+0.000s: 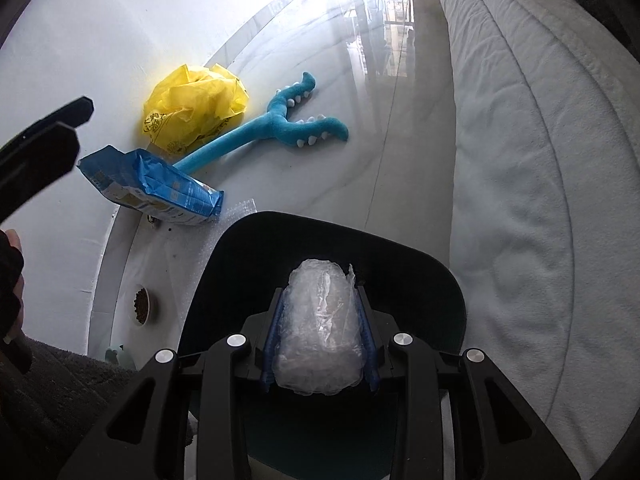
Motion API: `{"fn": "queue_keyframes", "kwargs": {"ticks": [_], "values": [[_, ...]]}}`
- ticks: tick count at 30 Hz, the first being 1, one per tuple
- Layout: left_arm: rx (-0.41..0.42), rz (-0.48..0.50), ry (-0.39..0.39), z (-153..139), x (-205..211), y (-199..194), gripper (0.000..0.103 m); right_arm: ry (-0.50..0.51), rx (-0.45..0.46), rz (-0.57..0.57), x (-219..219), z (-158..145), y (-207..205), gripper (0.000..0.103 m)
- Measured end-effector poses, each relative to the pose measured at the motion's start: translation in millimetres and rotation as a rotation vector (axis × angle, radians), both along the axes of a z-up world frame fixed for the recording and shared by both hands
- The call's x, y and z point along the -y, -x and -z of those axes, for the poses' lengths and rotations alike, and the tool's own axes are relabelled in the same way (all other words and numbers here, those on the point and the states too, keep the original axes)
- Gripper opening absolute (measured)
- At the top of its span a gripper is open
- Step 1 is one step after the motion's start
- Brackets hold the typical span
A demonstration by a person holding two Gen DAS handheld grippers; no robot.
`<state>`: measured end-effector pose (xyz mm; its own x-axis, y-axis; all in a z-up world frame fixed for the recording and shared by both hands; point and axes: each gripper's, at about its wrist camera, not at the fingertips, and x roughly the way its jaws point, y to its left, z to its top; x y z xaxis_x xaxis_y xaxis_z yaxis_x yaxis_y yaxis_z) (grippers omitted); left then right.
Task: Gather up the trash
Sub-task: 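Open both grippers over the bin to drop plastic piece and bubble wrap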
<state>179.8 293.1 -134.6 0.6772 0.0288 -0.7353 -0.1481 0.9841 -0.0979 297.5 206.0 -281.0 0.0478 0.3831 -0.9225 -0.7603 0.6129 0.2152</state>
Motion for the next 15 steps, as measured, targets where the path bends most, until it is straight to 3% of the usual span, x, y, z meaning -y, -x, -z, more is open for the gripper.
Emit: {"fn": "queue_keyframes", "kwargs": {"ticks": [11,15], "values": [[0.156,-0.044,0.033,-39,-10,12,0.081,0.102,-0.029,-0.04,-10,28,9,0.035],[0.259,-0.041,0.035,-60,-8,16,0.081,0.122,-0.03,-0.041,-7,30,12,0.037]]}}
